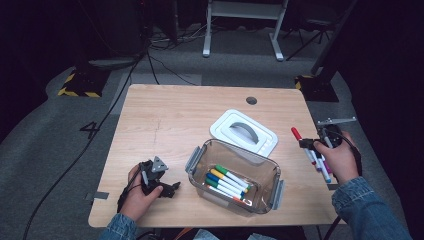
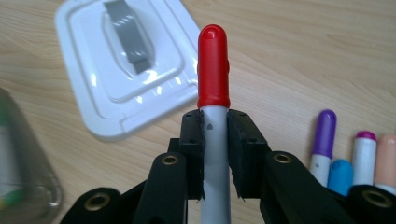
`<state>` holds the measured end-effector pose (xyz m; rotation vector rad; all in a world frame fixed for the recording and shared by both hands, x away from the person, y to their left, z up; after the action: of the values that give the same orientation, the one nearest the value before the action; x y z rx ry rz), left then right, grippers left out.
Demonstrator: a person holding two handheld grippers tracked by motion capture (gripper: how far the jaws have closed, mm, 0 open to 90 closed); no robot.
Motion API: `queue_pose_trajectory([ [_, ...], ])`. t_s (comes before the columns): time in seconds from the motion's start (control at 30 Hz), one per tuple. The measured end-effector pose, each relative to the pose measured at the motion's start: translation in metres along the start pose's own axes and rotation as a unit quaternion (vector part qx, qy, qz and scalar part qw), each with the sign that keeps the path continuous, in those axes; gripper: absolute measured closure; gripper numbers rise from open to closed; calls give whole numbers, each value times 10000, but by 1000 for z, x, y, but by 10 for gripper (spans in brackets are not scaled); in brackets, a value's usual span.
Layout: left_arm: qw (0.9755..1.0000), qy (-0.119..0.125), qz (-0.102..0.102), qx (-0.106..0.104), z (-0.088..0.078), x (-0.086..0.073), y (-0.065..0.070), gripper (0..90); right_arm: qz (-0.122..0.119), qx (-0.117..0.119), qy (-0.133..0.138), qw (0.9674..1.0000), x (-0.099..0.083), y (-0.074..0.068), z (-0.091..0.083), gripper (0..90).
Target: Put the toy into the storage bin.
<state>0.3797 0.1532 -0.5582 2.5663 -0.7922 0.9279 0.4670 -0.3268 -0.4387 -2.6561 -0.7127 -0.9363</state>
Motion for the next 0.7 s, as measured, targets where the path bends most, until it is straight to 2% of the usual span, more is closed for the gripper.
queue_pose_trajectory([
  [0.1, 10000, 0, 1, 2, 0, 0, 0, 2, -193, 99, 110, 9997, 11, -12, -7, 773],
  [0.27, 10000, 2, 4, 2, 0, 0, 0, 2, -519, 438, 236, 9974, 27, -44, -20, 773],
  [0.53, 10000, 1, 4, 3, 0, 0, 0, 2, -1021, 925, 324, 9899, 44, -96, -34, 773],
  [0.7, 10000, -1, 3, 3, 0, 0, 0, 2, -1201, 1245, 366, 9842, 48, -125, -40, 773],
])
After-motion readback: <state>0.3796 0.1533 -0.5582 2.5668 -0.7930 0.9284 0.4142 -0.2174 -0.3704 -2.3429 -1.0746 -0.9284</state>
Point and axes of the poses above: each handheld gripper's, and its own axes: z roughly forward along the jaws, x roughly out of its top, y roughly to its right, the point moved 7 cm from there along z, roughly forward along the jaws, and after that the axes turned 6 degrees about -z, right-handed, at the moved point
